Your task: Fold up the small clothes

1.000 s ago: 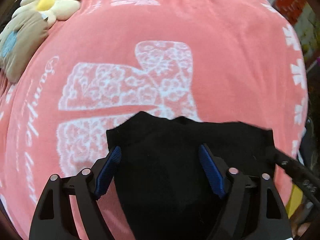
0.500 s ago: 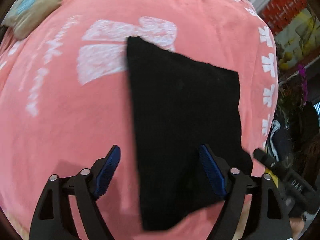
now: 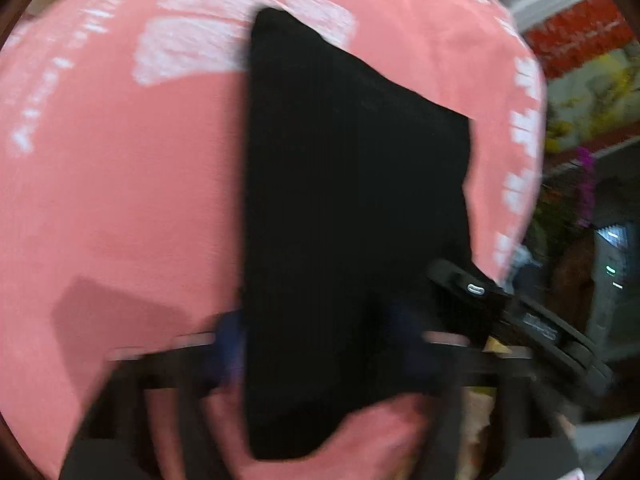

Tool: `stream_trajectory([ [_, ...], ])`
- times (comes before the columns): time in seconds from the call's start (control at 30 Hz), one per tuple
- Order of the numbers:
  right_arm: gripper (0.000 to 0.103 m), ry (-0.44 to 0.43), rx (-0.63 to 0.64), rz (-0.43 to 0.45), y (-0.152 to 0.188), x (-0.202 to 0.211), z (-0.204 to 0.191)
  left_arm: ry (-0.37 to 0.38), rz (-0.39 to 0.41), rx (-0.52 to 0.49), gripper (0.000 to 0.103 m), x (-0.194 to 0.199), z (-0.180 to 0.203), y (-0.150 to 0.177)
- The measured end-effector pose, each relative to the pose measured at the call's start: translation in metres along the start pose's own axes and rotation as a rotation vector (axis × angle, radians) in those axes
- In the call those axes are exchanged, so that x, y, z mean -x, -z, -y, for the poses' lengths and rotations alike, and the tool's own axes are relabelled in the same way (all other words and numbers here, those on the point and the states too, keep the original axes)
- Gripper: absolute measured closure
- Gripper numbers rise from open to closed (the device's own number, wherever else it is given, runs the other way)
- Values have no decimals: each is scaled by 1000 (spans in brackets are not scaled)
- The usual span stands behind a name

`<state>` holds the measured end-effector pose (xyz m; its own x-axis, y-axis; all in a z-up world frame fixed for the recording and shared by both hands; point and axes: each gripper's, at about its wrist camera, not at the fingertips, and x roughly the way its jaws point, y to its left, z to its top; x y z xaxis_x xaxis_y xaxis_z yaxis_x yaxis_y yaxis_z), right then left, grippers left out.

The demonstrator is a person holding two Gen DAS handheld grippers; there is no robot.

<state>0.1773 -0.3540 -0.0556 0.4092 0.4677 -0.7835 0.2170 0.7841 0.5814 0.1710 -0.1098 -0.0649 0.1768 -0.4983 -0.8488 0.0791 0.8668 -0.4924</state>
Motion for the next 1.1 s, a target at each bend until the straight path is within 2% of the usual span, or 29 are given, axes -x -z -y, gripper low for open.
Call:
stream_trajectory([
  [0.07, 87, -38, -16, 6, 2, 13, -3, 21, -2, 25, 86, 8, -3, 1],
  [0.13, 87, -67, -16, -5, 9, 27, -8, 89, -23, 47, 89, 29, -11, 4],
  [0.2, 87, -84, -4, -43, 25, 37, -12, 116, -48, 39, 89, 46, -15, 12],
  [0.27, 84, -85, -6, -93, 41, 33, -11, 104, -80, 16, 89, 56, -17, 25],
  [0.33, 78, -12, 0, -136, 57, 20, -3, 60, -137, -4, 89, 52, -21, 40],
  [0.37, 73, 20, -4, -139, 60, 15, 0, 41, -144, -11, 85, 48, -21, 43],
  [0.4, 66, 26, -21, -131, 61, 11, 3, -20, -146, -26, 82, 40, -22, 46],
  [0.43, 64, 9, -43, -121, 61, 10, 5, -50, -139, -26, 74, 36, -21, 45],
  [0.47, 63, -13, -62, -107, 59, 11, 6, -72, -127, -26, 59, 34, -20, 44],
  [0.53, 62, -20, -56, -81, 52, 11, 2, -102, -101, -44, 45, 31, -12, 39],
  [0.63, 61, -9, -41, -93, 47, 2, -2, -119, -83, -91, 38, 26, 1, 29],
  [0.73, 61, -1, -43, -93, 46, -6, -4, -169, -98, -111, 37, 12, 6, 23],
  [0.77, 64, -2, -48, -89, 45, -3, -4, -170, -112, -106, 37, 7, 5, 21],
  [0.8, 70, -4, -49, -84, 45, -2, -7, -171, -119, -101, 38, 6, 3, 22],
  [0.9, 80, 24, -12, -64, 46, 5, -13, -165, -123, -96, 53, 7, 8, 17],
  [0.97, 81, 46, 21, -45, 47, 11, -22, -162, -116, -122, 71, 14, 13, 17],
  [1.1, 83, 57, 81, -1, 46, 29, -50, -149, -94, -148, 78, 31, 20, 15],
])
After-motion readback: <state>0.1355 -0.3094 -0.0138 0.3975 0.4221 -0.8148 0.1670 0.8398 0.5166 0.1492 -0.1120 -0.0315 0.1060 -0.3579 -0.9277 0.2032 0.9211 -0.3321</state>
